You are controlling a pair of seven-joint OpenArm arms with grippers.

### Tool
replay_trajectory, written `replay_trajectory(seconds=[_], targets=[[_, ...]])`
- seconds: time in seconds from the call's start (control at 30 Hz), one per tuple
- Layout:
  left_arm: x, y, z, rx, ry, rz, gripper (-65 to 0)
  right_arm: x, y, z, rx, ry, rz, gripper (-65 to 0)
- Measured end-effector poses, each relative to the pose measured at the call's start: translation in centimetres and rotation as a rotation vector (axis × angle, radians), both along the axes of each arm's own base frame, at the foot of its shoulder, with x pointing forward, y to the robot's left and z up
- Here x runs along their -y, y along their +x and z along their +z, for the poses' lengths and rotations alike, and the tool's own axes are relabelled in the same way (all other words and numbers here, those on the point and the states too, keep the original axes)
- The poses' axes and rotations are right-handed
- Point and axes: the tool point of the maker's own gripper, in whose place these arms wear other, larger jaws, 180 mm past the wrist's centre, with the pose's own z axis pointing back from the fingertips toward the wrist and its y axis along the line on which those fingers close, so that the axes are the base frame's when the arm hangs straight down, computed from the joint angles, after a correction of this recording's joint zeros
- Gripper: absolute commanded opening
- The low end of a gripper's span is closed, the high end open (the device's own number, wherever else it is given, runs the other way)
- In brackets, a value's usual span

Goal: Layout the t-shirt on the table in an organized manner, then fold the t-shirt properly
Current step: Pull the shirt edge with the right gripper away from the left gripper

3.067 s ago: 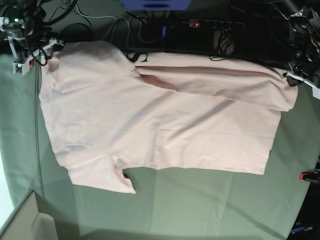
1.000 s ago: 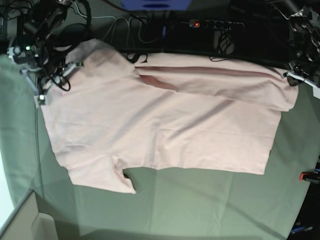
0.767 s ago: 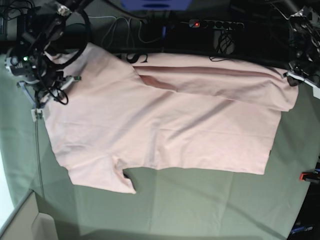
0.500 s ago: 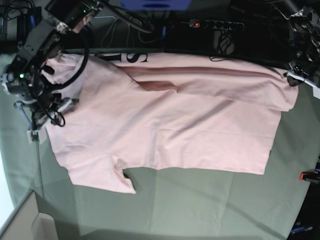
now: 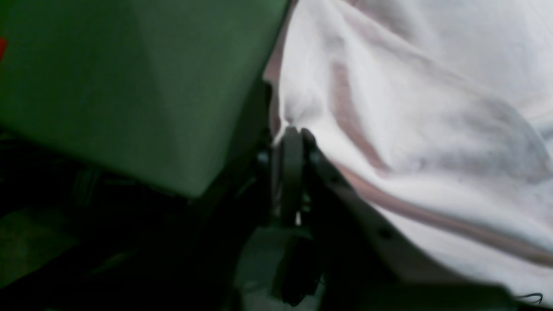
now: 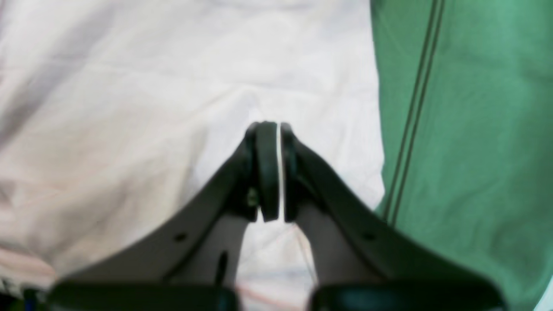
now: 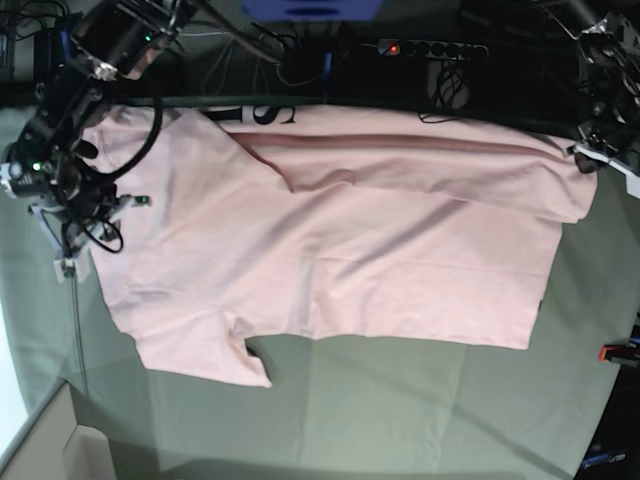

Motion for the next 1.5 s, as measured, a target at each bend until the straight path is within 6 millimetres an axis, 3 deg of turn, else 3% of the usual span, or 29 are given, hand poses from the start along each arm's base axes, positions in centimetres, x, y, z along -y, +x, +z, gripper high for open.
replay_trajectory(seconds=[0.1, 0.23, 0.47, 0.67, 0.8, 1.03, 1.2, 1.4, 1.5], targets=[[0.0, 0.0, 0.0, 0.002, -0.001, 0.0, -65.0, 1.2, -3.1, -1.6, -0.082, -0.03, -0.008, -40.8], [0.0, 1.0, 0.5, 0.019, 0.004, -0.002, -65.0, 2.1, -6.4, -3.0, -0.155, -0.043, -0.015, -32.3], [0.0, 1.0, 0.4, 0.018, 0.004, -0.003, -65.0, 5.0, -10.8, -3.7, -0.219, -0.059, -0.119, -31.6], [0.0, 1.1, 0.5, 0.02, 0.004, -0.003, -65.0, 6.4, -12.4, -4.1, -0.226, -0.049, -0.187, -31.5], [0.0, 1.2, 0.5, 0.022, 0.004, -0.003, -65.0, 6.4, -13.9, -5.3, -0.276, -0.03, -0.192, -31.5], [0.0, 1.2, 0.5, 0.022, 0.003, -0.003, -65.0, 6.2, -14.8, -7.1, -0.32, 0.017, -0.197, -31.5], [0.0, 1.2, 0.5, 0.023, 0.003, -0.003, -65.0, 6.2, -14.5, -7.4, -0.319, 0.027, -0.197, -35.3], [0.0, 0.9, 0.4, 0.018, 0.002, -0.003, -65.0, 5.4, -14.3, -7.5, -0.308, 0.054, -0.188, -58.9], [0.0, 0.8, 0.3, 0.012, 0.002, -0.003, -64.0, 5.4, -14.1, -7.4, -0.302, 0.054, -0.186, -64.2]])
